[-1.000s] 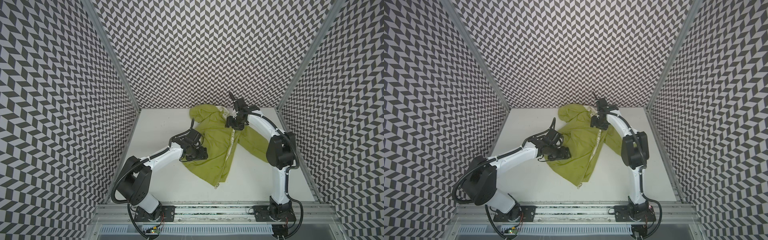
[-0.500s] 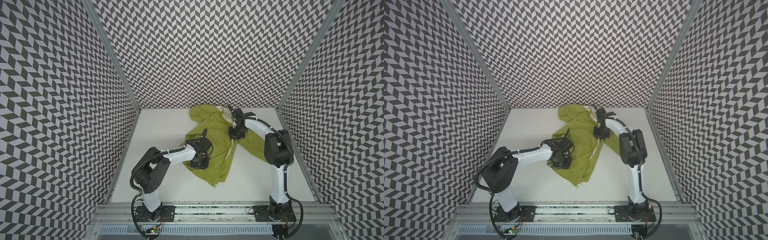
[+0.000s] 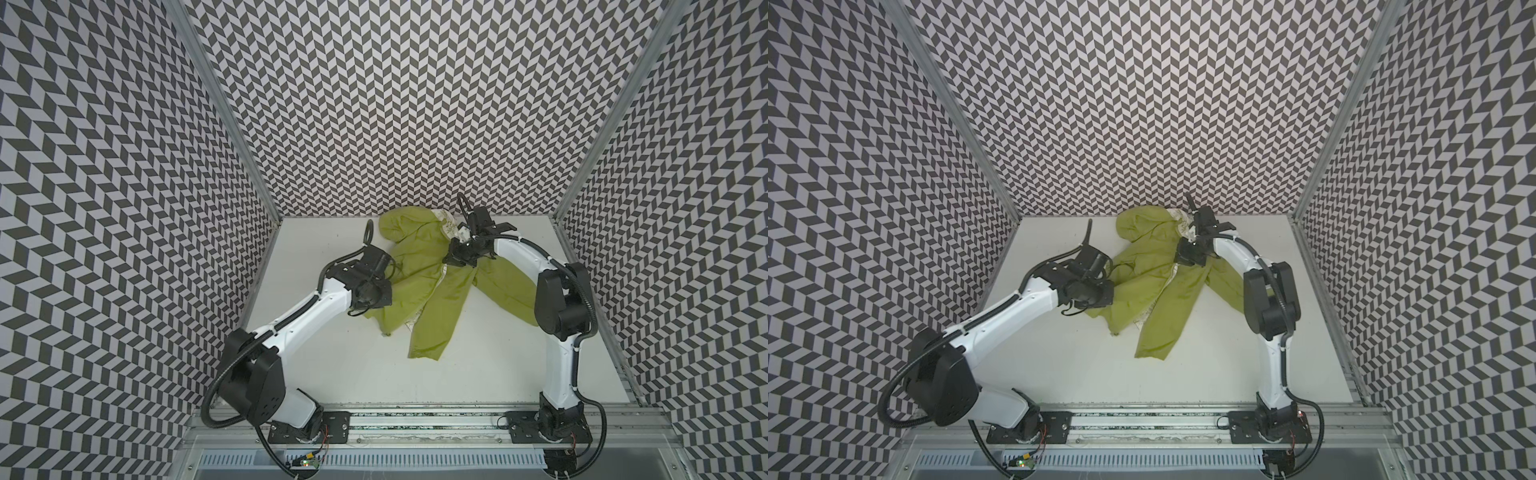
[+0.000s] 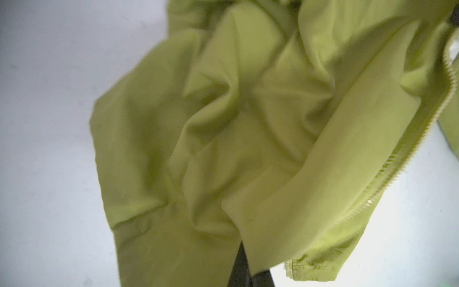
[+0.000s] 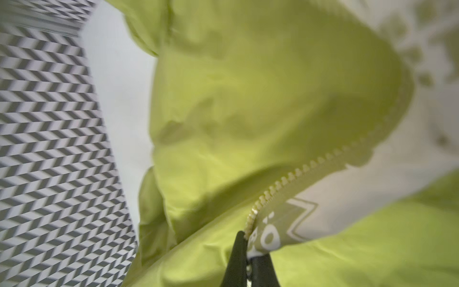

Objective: Zip up the jacket

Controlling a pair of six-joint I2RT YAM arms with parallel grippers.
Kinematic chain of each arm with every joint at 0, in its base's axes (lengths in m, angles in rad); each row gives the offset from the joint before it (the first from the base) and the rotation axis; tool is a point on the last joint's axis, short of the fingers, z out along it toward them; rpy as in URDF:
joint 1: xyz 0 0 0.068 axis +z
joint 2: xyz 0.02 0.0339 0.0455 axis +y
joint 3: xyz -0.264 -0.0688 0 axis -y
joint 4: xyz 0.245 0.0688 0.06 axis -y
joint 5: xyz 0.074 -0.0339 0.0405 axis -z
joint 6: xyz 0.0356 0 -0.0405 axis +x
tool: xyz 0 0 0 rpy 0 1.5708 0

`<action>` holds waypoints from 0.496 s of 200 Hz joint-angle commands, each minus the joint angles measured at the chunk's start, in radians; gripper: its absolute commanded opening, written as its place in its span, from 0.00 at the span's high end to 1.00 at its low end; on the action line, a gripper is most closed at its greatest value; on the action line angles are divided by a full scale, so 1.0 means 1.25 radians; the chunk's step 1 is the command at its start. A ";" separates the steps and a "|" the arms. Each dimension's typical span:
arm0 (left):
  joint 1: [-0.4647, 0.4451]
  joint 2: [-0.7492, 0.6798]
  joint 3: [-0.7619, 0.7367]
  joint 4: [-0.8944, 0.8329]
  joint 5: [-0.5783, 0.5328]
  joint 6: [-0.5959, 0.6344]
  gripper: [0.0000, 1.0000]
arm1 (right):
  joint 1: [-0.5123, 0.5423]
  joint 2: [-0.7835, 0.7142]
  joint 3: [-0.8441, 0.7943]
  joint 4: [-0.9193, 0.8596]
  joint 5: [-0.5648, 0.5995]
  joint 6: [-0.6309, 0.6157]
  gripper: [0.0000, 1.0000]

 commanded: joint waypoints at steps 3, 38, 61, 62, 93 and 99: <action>0.055 -0.043 -0.034 -0.056 -0.008 0.016 1.00 | 0.020 0.010 0.045 0.080 -0.098 0.039 1.00; 0.111 -0.041 -0.094 -0.038 0.035 0.018 1.00 | 0.032 0.067 0.089 -0.020 -0.047 0.043 1.00; 0.146 -0.017 -0.119 -0.004 0.079 0.003 1.00 | 0.030 0.034 0.040 -0.045 -0.006 0.031 0.81; 0.147 -0.016 -0.119 -0.003 0.081 0.002 1.00 | 0.030 0.032 0.037 -0.045 -0.004 0.031 0.81; 0.199 0.024 -0.118 0.023 0.115 -0.009 1.00 | 0.034 -0.064 -0.051 -0.082 0.071 0.011 0.56; 0.207 0.032 -0.111 0.022 0.115 -0.007 1.00 | 0.038 -0.082 -0.067 -0.089 0.085 0.009 0.51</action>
